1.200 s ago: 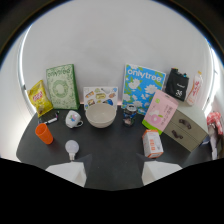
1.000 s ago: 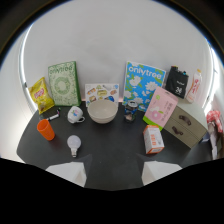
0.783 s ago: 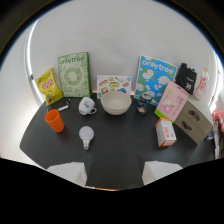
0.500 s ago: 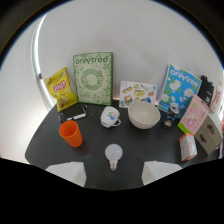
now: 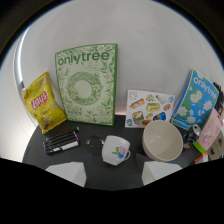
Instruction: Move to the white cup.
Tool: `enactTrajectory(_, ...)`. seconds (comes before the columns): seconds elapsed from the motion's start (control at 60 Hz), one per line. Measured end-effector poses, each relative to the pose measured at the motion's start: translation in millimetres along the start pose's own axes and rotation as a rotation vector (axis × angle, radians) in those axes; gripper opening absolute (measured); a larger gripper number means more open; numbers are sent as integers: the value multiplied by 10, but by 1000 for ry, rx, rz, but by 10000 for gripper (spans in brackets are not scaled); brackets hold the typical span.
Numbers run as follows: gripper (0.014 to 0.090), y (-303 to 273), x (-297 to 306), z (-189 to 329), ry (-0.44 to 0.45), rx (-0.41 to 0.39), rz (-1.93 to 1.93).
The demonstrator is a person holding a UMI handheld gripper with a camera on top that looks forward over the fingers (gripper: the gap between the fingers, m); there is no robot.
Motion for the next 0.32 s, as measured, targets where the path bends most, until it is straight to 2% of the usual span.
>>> enactTrajectory(0.317,843,6,26,81,16,-13,1)
